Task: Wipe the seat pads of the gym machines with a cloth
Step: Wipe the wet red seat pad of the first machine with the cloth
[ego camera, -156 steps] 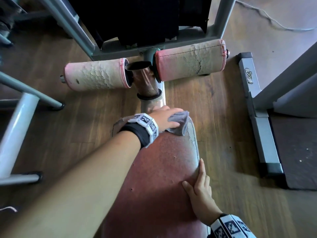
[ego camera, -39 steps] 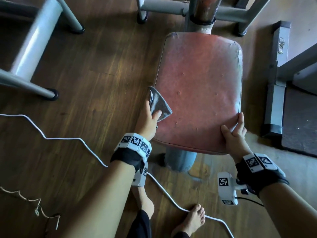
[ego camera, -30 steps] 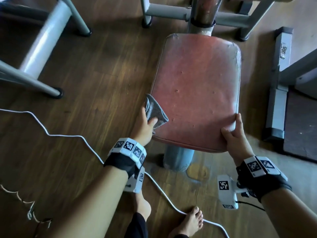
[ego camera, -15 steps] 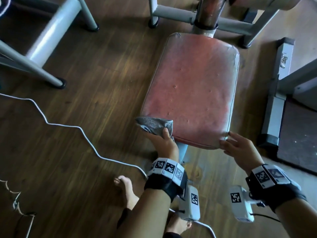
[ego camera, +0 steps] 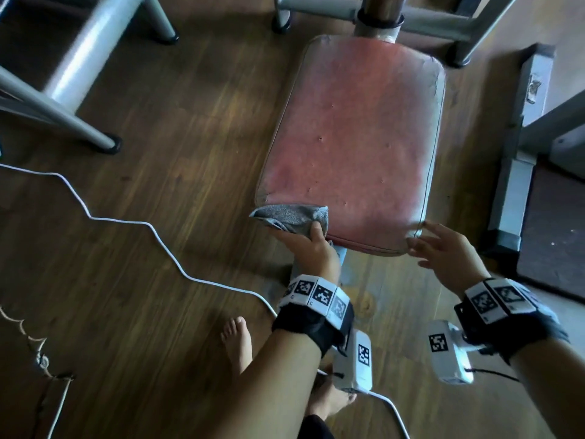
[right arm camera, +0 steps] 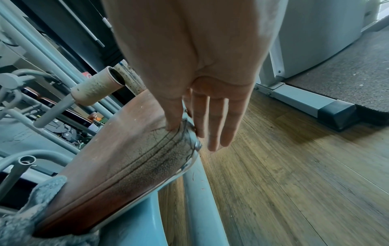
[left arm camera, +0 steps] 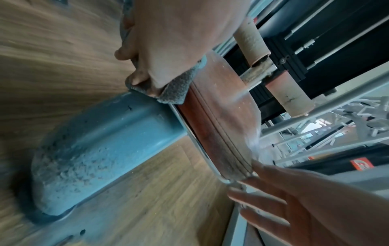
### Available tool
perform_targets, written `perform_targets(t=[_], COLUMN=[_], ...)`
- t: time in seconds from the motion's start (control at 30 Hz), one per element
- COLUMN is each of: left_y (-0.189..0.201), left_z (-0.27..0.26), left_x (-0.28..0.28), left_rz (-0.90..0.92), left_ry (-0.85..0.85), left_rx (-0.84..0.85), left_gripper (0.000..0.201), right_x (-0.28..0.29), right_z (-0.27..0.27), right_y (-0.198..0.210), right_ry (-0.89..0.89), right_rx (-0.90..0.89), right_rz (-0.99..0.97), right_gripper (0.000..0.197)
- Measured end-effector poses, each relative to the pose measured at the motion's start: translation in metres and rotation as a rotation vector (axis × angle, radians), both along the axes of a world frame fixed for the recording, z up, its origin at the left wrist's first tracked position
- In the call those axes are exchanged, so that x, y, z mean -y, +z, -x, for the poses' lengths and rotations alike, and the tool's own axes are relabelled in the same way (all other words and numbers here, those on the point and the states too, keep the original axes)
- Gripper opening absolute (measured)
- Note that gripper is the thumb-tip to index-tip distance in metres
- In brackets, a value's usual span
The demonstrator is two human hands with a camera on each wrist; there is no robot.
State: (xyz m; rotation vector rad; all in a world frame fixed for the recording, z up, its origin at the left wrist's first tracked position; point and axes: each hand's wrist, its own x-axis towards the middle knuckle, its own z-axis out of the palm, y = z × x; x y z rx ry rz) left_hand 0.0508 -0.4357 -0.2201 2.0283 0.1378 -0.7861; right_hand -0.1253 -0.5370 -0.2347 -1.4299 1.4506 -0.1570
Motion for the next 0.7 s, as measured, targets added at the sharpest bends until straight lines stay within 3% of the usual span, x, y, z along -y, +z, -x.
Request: perform_targets(t=[0.17,0.23,0.37,0.53,0.7], left_y=[-0.016,-0.021,-0.022,-0.025,-0.024], left_z=[-0.005,0.012,0.035,0.014,0.018], left_x=[0.007,0.007,0.006,0.015,0.014], left_rz=[0.064,0.048,-0.013,0.154,0.126], left_ry=[0.121,0.109,0.049,0.235,0.066], left_rx=[0.039,0.036,0.04,0.102,0.115], left_gripper=[0.083,0.09,0.087,0.09,0.088], right_x=[0.004,0.005,0.007,0.006,0.0], right_z=[0.0,0.001,0.003,0.002,0.004], right_y=[0.003,0.003,0.006,0.008,0.01], right_ry=[0.045,0.059,0.126,0.14,0.115], right_rx=[-0.027,-0.036,-0.062,-0.071,-0.032], right_rz=[0.003,0.0,0.008,0.01,-0.001], right_gripper=[0.039,0.037,0.035,0.037,0.024])
